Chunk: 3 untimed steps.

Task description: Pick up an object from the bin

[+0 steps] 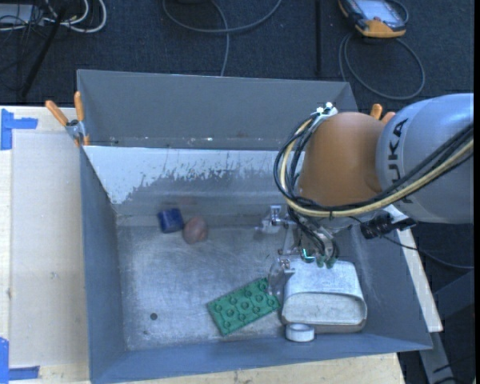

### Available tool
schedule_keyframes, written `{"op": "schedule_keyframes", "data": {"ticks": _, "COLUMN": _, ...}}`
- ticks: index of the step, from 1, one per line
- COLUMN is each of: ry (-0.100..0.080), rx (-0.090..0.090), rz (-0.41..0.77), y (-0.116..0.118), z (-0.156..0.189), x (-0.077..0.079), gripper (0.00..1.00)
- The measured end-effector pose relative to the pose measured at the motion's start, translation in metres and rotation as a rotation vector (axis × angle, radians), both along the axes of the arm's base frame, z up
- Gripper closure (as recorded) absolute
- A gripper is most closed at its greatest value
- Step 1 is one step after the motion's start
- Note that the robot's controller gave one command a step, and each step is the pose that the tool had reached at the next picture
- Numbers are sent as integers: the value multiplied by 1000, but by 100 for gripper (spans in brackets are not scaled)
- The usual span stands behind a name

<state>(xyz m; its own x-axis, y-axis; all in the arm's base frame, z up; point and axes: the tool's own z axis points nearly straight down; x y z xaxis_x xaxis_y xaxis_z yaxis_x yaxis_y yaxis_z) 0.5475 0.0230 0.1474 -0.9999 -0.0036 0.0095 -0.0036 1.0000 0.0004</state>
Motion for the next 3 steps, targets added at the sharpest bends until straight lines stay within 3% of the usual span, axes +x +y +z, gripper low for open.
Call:
{"op": "schedule_keyframes", "data": {"ticks": 1, "ry": -8, "rx": 2, "rz": -16, "y": -2, "z": -75, "x": -11, "gripper": 0}}
{"op": "schedule_keyframes", "data": {"ticks": 2, "ry": 6, "rx": 1, "rz": -16, "y": -1, "z": -73, "x": -14, "gripper": 100}}
{"op": "schedule_keyframes", "data": {"ticks": 3, "ry": -18, "rx": 0, "rz": 64, "y": -10, "z": 103, "x": -11, "gripper": 100}}
